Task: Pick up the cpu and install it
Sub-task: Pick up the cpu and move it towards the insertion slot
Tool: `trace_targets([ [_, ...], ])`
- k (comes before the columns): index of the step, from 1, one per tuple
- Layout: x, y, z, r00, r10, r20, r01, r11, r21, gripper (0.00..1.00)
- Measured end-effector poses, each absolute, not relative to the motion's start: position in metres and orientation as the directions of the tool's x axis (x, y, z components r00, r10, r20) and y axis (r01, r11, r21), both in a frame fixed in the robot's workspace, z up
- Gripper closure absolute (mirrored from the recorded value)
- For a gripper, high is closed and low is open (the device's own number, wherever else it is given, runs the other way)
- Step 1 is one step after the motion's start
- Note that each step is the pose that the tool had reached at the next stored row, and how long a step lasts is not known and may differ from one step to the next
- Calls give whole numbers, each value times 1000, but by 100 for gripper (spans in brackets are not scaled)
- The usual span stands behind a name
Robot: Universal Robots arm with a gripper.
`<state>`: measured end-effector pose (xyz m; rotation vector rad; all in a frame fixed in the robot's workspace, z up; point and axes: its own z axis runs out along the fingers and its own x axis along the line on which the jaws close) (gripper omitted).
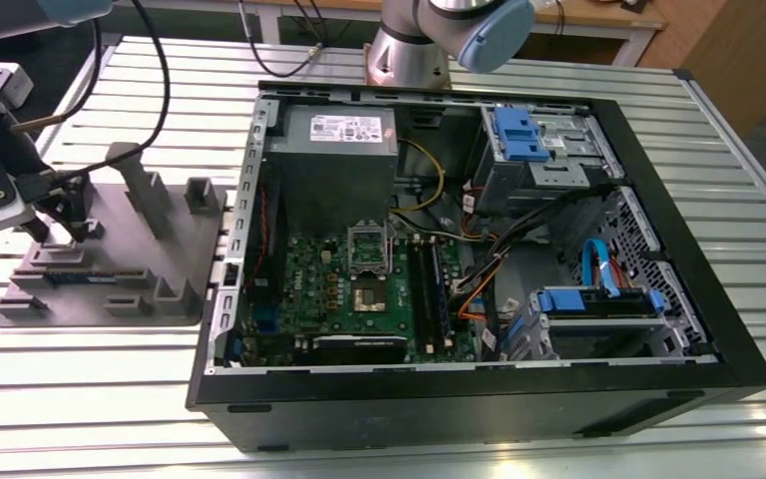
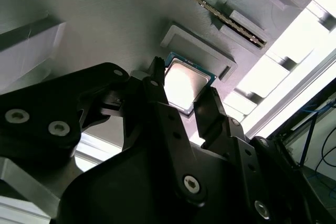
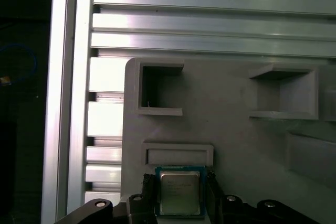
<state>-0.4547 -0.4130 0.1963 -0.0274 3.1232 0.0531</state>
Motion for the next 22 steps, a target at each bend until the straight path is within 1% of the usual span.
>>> trace_targets([
  [22,-455,-413,202,-1000,-17,-18,-18,999,34,53],
])
